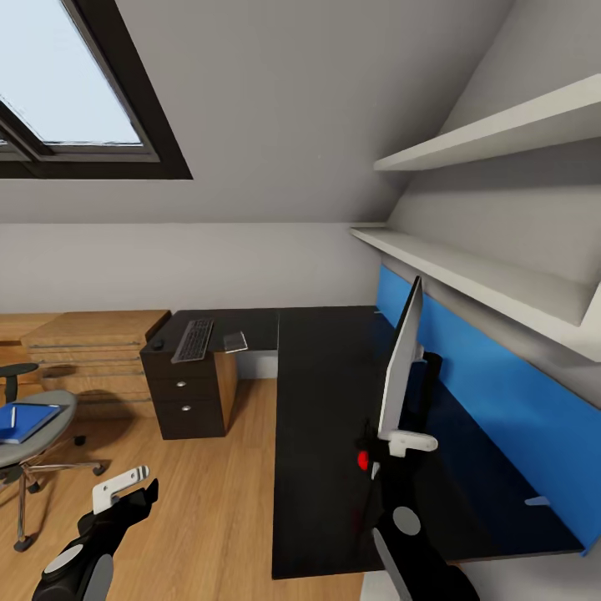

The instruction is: In the bedroom, organize the workspace by keeping the computer under the desk, ensuring the monitor is on the desk, placing the keyboard on the desk next to the monitor, placing the mouse on the desk next to the keyboard, moving the folder from the swivel chair onto the desk next to the mouse, stacking the notebook on top of the folder with the pen on top of the notebook, and positioning the swivel chair next to the desk.

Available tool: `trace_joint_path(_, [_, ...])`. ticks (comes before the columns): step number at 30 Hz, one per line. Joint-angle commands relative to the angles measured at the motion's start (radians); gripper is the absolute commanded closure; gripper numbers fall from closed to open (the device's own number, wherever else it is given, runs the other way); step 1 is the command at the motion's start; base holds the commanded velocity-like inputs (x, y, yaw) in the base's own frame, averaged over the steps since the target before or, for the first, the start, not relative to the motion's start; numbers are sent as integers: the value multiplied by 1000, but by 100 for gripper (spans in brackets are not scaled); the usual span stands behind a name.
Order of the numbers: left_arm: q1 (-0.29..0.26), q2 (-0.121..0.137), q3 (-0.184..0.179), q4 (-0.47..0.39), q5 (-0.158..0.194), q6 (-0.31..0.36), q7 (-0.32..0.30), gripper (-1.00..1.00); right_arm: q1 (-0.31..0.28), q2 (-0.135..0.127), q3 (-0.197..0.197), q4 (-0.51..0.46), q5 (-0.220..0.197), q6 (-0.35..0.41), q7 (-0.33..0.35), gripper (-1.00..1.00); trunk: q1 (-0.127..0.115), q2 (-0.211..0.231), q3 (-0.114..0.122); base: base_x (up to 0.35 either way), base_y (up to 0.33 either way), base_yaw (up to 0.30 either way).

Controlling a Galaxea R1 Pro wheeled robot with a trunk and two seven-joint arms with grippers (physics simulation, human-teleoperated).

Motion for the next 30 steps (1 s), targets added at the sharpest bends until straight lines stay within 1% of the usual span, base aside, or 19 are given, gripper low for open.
trace_joint_path(1, [-1, -1, 1, -1, 11, 4, 6, -100, -1, 0, -4, 1, 0, -2, -5, -100, 0, -2, -2, 0, 0, 0])
trace_joint_path(4, [-1, -1, 1, -1, 11, 4, 6, -100, -1, -1, -21, 1, 0, -1, -3, -100, 0, -2, -2, 25, 0, 0])
trace_joint_path(8, [-1, -1, 1, -2, 11, 4, 6, -100, -1, -10, -28, 2, -1, 1, -2, -100, 0, -2, -2, 14, 0, 0])
trace_joint_path(19, [-1, -1, 1, -1, 11, 4, 6, -100, -1, -14, -30, 2, -3, 3, -2, -100, 0, -2, -2, 1, -1, 0])
trace_joint_path(23, [-1, -2, 0, 6, 10, 4, 6, -100, -1, -14, -30, 2, -3, 3, -2, -100, 0, -2, -2, 0, -177, 0])
trace_joint_path(25, [-1, -2, -6, 14, 10, 4, 6, -100, -1, -14, -30, 2, -3, 3, -2, -100, 0, -2, -2, 0, -257, 0])
trace_joint_path(26, [-1, -1, -20, 18, 9, 4, 7, -100, -1, -14, -30, 2, -3, 3, -2, -100, 0, -2, -2, 0, -280, 0])
trace_joint_path(30, [-1, 0, -38, 23, 9, 4, 9, -100, -1, -15, -29, 2, -3, 3, -2, -100, 0, -2, -2, 0, -291, 0])
